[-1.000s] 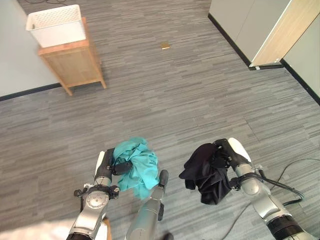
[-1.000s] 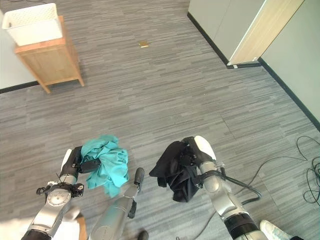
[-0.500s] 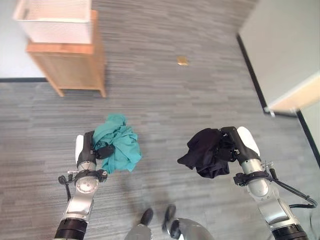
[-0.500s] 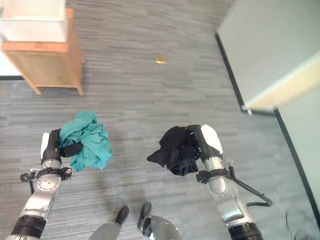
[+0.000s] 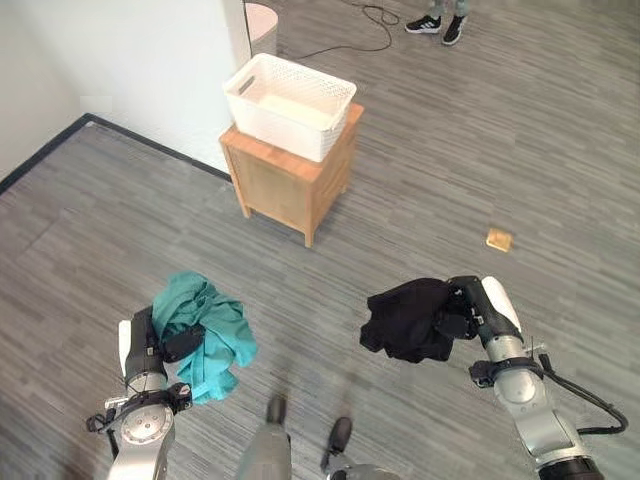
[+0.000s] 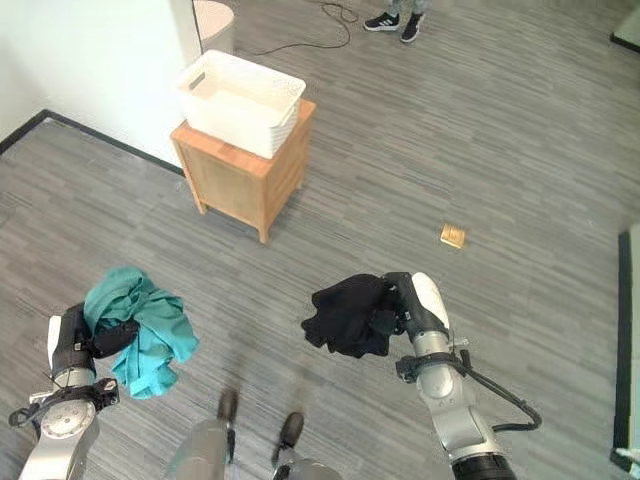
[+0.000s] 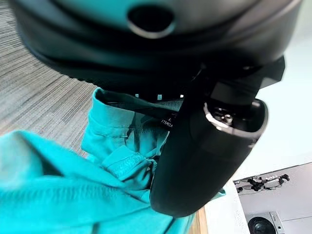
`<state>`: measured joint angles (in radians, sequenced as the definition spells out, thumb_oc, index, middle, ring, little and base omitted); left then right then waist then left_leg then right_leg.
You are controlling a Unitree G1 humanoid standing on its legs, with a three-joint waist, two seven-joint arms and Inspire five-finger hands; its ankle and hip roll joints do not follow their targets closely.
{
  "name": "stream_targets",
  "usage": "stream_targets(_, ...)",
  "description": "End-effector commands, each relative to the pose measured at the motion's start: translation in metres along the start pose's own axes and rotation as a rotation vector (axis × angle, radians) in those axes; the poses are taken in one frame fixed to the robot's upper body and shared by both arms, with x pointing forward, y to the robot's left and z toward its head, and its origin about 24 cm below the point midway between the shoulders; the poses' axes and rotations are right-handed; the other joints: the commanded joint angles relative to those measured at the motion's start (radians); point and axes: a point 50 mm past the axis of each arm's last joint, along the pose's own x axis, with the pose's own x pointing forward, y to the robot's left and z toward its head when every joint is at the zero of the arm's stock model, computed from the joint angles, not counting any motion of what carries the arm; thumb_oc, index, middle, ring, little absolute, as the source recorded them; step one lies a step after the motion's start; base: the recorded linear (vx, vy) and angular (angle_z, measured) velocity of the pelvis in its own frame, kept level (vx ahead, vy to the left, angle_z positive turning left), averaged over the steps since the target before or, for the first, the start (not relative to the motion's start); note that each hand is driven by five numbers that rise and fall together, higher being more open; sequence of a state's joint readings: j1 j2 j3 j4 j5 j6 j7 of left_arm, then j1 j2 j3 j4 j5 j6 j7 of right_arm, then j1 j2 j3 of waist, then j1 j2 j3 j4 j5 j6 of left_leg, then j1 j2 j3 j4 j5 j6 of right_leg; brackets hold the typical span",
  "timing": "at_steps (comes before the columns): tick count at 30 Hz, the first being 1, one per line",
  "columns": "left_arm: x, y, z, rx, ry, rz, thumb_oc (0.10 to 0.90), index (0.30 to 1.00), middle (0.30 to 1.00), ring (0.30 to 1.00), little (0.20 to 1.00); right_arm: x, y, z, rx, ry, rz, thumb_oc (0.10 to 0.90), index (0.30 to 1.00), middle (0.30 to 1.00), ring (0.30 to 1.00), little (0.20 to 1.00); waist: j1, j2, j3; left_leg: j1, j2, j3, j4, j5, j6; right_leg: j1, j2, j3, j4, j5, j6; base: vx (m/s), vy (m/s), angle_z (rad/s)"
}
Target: Pick up bed clothes into laundry basket.
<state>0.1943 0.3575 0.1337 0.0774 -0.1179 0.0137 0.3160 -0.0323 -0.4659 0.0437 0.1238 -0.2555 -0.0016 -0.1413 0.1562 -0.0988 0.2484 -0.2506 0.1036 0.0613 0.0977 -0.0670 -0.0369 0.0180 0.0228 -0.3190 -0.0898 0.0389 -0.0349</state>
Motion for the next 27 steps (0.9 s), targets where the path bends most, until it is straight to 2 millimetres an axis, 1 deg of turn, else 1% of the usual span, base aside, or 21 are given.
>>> stream_targets(1,0.020,0.011,0.072,-0.066,-0.369,0.051,0.400,0.300,0.300,0.300,0.300,0.009,-0.045,0.019,-0.073,-0.129,-0.167,0.400,0.300,0.300,0.300,0.300,-0.028,0.035,-0.107,0.188,0.010,-0.038,-0.165,0.084,-0.047,0.037,-0.195,-0.046,0.054,-0.041,0.188,0.12,0.021,0.00)
stream_targets(2,0.020,0.010,0.072,-0.068,-0.367,0.049,0.400,0.300,0.300,0.300,0.300,0.009,-0.044,0.018,-0.061,-0.124,-0.171,0.400,0.300,0.300,0.300,0.300,-0.033,0.035,-0.115,0.198,0.008,-0.039,-0.161,0.079,-0.046,0.036,-0.194,-0.041,0.055,-0.043,0.188,0.16,0.048,-0.13)
stream_targets(3,0.022,0.010,0.075,-0.071,-0.378,0.035,0.400,0.300,0.300,0.300,0.300,0.012,-0.047,0.020,-0.052,-0.128,-0.181,0.400,0.300,0.300,0.300,0.300,-0.033,0.026,-0.106,0.179,0.014,-0.035,-0.051,0.059,-0.055,0.052,-0.198,-0.029,0.056,-0.067,0.173,0.16,0.021,-0.10)
stream_targets(4,0.025,0.008,0.080,-0.089,-0.394,0.028,0.400,0.300,0.300,0.300,0.300,0.015,-0.049,0.025,-0.052,-0.148,-0.192,0.400,0.300,0.300,0.300,0.300,-0.019,0.020,-0.066,0.088,0.015,-0.045,0.125,0.072,-0.081,0.073,-0.202,-0.027,0.057,-0.087,0.151,0.08,0.014,0.05)
stream_targets(5,0.025,0.008,0.081,-0.091,-0.397,0.027,0.400,0.300,0.300,0.300,0.300,0.016,-0.050,0.026,-0.051,-0.149,-0.195,0.400,0.300,0.300,0.300,0.300,-0.021,0.021,-0.065,0.073,0.015,-0.049,0.140,0.072,-0.080,0.068,-0.202,-0.030,0.057,-0.083,0.151,-0.07,-0.025,0.12)
stream_targets(6,0.028,0.005,0.086,-0.106,-0.411,0.021,0.400,0.300,0.300,0.300,0.300,0.019,-0.051,0.032,-0.053,-0.172,-0.202,0.400,0.300,0.300,0.300,0.300,-0.004,0.017,-0.038,-0.014,0.019,-0.069,0.270,0.116,-0.111,0.078,-0.199,-0.030,0.053,-0.090,0.138,0.07,0.028,0.12)
stream_targets(7,0.030,0.004,0.087,-0.122,-0.411,0.023,0.400,0.300,0.300,0.300,0.300,0.023,-0.055,0.036,-0.056,-0.187,-0.215,0.400,0.300,0.300,0.300,0.300,0.019,0.006,-0.030,-0.071,0.019,-0.060,0.273,0.101,-0.104,0.109,-0.195,-0.030,0.027,-0.101,0.142,0.19,0.073,0.08)
stream_targets(9,0.030,0.003,0.087,-0.124,-0.407,0.024,0.400,0.300,0.300,0.300,0.300,0.024,-0.057,0.037,-0.062,-0.185,-0.218,0.400,0.300,0.300,0.300,0.300,0.033,0.000,-0.032,-0.101,0.024,-0.043,0.229,0.083,-0.092,0.127,-0.199,-0.028,0.009,-0.106,0.159,0.34,0.188,-0.01)
stream_targets(10,0.028,0.002,0.080,-0.101,-0.378,0.009,0.400,0.300,0.300,0.300,0.300,0.025,-0.055,0.035,-0.080,-0.180,-0.207,0.400,0.300,0.300,0.300,0.300,0.063,0.014,-0.055,-0.103,0.040,-0.052,0.015,0.140,-0.081,0.160,-0.186,-0.008,0.002,-0.134,0.187,0.49,0.351,-0.09)
stream_targets(11,0.027,0.003,0.076,-0.081,-0.367,0.003,0.400,0.300,0.300,0.300,0.300,0.027,-0.055,0.037,-0.091,-0.186,-0.202,0.400,0.300,0.300,0.300,0.300,0.080,0.021,-0.062,-0.125,0.038,-0.063,-0.069,0.158,-0.080,0.177,-0.187,0.000,0.002,-0.149,0.199,0.49,0.343,-0.10)
stream_targets(13,0.026,0.003,0.072,-0.059,-0.348,0.011,0.400,0.300,0.300,0.300,0.300,0.033,-0.056,0.041,-0.122,-0.195,-0.205,0.400,0.300,0.300,0.300,0.300,0.108,0.011,-0.075,-0.179,0.073,-0.059,-0.161,0.200,-0.104,0.223,-0.222,0.006,0.002,-0.176,0.229,0.41,0.416,-0.24)
stream_targets(15,0.024,0.004,0.069,-0.060,-0.344,0.007,0.400,0.300,0.300,0.300,0.300,0.034,-0.054,0.046,-0.137,-0.220,-0.174,0.400,0.300,0.300,0.300,0.300,0.119,0.014,-0.099,-0.162,0.067,-0.079,-0.175,0.185,-0.104,0.231,-0.233,0.020,0.002,-0.167,0.244,0.42,0.497,-0.57)
stream_targets(16,0.020,0.007,0.065,-0.047,-0.332,0.000,0.400,0.300,0.300,0.300,0.300,0.034,-0.050,0.050,-0.164,-0.237,-0.160,0.400,0.300,0.300,0.300,0.300,0.135,0.007,-0.117,-0.128,0.048,-0.112,-0.166,0.254,-0.103,0.252,-0.260,0.033,0.004,-0.143,0.268,0.30,0.331,-0.77)
stream_targets(17,0.020,0.007,0.065,-0.046,-0.332,0.000,0.400,0.300,0.300,0.300,0.300,0.033,-0.050,0.050,-0.164,-0.237,-0.160,0.400,0.300,0.300,0.300,0.300,0.135,0.006,-0.117,-0.127,0.047,-0.111,-0.166,0.253,-0.102,0.253,-0.261,0.033,0.004,-0.143,0.268,0.53,0.629,-0.86)
stream_targets(18,0.019,0.010,0.061,-0.004,-0.322,-0.008,0.400,0.300,0.300,0.300,0.300,0.033,-0.047,0.058,-0.144,-0.271,-0.162,0.400,0.300,0.300,0.300,0.300,0.134,-0.027,-0.121,-0.075,0.016,-0.107,-0.146,0.241,-0.077,0.243,-0.340,0.043,0.100,-0.008,0.297,0.30,0.394,-0.49)
stream_targets(20,0.021,0.010,0.058,0.021,-0.309,-0.011,0.400,0.300,0.300,0.300,0.300,0.027,-0.044,0.072,-0.113,-0.339,-0.168,0.400,0.300,0.300,0.300,0.300,0.120,-0.044,-0.109,-0.015,-0.010,-0.101,-0.125,0.210,-0.039,0.194,-0.391,0.074,0.228,0.179,0.297,0.27,0.371,-0.32)
stream_targets(22,0.021,0.011,0.057,0.032,-0.302,-0.015,0.400,0.300,0.300,0.300,0.300,0.026,-0.046,0.087,-0.105,-0.405,-0.185,0.400,0.300,0.300,0.300,0.300,0.112,-0.034,-0.109,0.018,-0.007,-0.109,-0.132,0.197,-0.020,0.162,-0.395,0.086,0.313,0.208,0.286,0.25,0.371,-0.14)
stream_targets(23,0.022,0.009,0.059,0.043,-0.312,-0.019,0.400,0.300,0.300,0.300,0.300,0.022,-0.052,0.111,-0.082,-0.518,-0.238,0.400,0.300,0.300,0.300,0.300,0.080,0.002,-0.107,0.071,0.001,-0.145,-0.158,0.183,0.006,0.075,-0.337,0.141,0.500,0.212,0.257,0.32,0.453,-0.18)
stream_targets(24,0.022,0.008,0.059,0.042,-0.312,-0.019,0.400,0.300,0.300,0.300,0.300,0.022,-0.052,0.111,-0.083,-0.517,-0.238,0.400,0.300,0.300,0.300,0.300,0.081,0.003,-0.109,0.069,0.002,-0.145,-0.158,0.184,0.006,0.072,-0.336,0.142,0.501,0.213,0.257,0.54,0.577,0.29)
stream_targets(25,0.023,0.001,0.064,0.055,-0.338,-0.047,0.400,0.300,0.300,0.300,0.300,0.019,-0.065,0.134,-0.092,-0.626,-0.307,0.400,0.300,0.300,0.300,0.300,0.041,0.030,-0.107,0.125,-0.004,-0.178,-0.176,0.160,0.027,-0.029,-0.231,0.170,0.638,0.121,0.232,0.44,0.372,0.55)
stream_targets(27,0.024,-0.005,0.068,0.056,-0.352,-0.063,0.400,0.300,0.300,0.300,0.300,0.013,-0.079,0.157,-0.095,-0.733,-0.383,0.400,0.300,0.300,0.300,0.300,0.011,0.044,-0.092,0.171,0.000,-0.195,-0.181,0.145,0.023,-0.123,-0.187,0.131,0.667,0.036,0.225,0.38,0.262,0.75)
